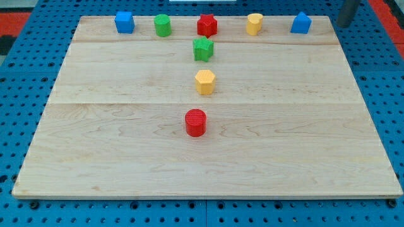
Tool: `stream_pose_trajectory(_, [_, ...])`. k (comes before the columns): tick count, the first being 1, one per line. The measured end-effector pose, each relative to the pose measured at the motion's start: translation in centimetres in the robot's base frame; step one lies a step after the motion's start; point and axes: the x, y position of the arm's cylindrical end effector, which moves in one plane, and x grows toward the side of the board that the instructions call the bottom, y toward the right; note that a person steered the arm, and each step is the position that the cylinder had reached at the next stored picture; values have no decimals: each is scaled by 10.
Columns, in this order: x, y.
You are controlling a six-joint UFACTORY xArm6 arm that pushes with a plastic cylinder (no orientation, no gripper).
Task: Push the red star to the left side
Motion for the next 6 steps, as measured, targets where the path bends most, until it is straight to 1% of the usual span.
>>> stream_pose_trajectory(2, [-20,0])
stream_pose_trajectory(3, [-22,-48])
stream_pose_trajectory(5, [-22,-180])
stream_pose_trajectory(6, [-10,-250])
